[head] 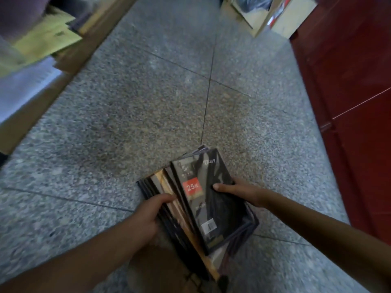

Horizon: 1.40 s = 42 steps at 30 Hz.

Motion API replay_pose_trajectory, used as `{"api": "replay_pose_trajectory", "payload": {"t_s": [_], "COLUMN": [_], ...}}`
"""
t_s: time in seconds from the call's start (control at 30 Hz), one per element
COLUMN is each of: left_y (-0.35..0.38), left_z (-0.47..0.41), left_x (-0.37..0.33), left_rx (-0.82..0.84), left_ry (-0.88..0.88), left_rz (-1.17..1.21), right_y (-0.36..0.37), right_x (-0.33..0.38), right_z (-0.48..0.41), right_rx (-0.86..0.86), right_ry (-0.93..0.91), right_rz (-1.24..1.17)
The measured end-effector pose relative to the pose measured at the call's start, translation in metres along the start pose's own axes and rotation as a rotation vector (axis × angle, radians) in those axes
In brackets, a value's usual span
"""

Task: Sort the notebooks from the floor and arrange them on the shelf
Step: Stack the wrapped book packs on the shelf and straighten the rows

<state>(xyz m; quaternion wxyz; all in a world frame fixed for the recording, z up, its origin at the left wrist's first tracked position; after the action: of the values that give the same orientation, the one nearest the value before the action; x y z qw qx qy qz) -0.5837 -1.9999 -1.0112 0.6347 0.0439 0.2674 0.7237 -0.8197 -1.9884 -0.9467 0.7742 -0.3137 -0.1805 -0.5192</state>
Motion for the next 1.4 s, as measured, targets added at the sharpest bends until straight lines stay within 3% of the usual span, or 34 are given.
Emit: {"api": "replay_pose_trajectory", "payload": {"t_s": [0.17, 0.3, 0.5, 0.7, 0.83, 1.0, 1.1, 1.2, 1.33, 1.4], "left_y": [-0.033, -0.061, -0.109, -0.158, -0.187, -0.131, -0.117, -0.114, -0.11, -0.107], "left_z": [0.01, 0.029, 0.061, 0.06, 0.036, 0.074, 0.073, 0.073, 0.075, 0.078], "left_x": [-0.031, -0.049, -0.068, -0.071, -0.062, -0.068, -0.073, -0.082, -0.099, -0.099], "left_rx": [-0.128, -0.168, -0.36, -0.573, -0.717, -0.805, -0.938, -1.061, -0.889, -0.779], "left_ry": [0.159, 0.254, 0.446, 0.689, 0.7, 0.632, 0.555, 0.497, 0.657, 0.664], "left_rz": [-0.011, 0.068, 0.19, 0.13, -0.091, -0.3, -0.503, -0.524, -0.114, -0.024], "right_y": [0.023, 0.046, 0.1, 0.15, 0.171, 0.167, 0.152, 0.141, 0.134, 0.132], "right_x": [0.036, 0.076, 0.14, 0.163, 0.148, 0.131, 0.122, 0.113, 0.112, 0.111], "right_z": [-0.022, -0.049, -0.087, -0.105, -0.103, -0.106, -0.109, -0.112, -0.117, -0.122], "right_rx": [0.041, 0.066, 0.131, 0.361, 0.378, 0.257, 0.235, 0.277, 0.415, 0.482], "right_ry": [-0.089, -0.143, -0.18, -0.098, -0.125, -0.177, -0.22, -0.237, -0.17, -0.131], "right_rz": [-0.055, 0.044, 0.2, 0.202, 0.243, -0.114, -0.167, -0.261, -0.35, -0.355]}}
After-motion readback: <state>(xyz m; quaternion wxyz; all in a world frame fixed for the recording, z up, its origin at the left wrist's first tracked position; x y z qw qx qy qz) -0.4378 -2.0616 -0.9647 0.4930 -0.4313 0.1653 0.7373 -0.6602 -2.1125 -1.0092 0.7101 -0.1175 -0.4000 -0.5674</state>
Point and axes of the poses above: each hand's wrist, its own z-axis away from the middle knuckle, its own y-axis out of the palm, x = y × z, the point moved 2 cm from there along -z, towards the middle knuckle, and after that the axes turned 1 degree about -y, right-handed, at the moved point
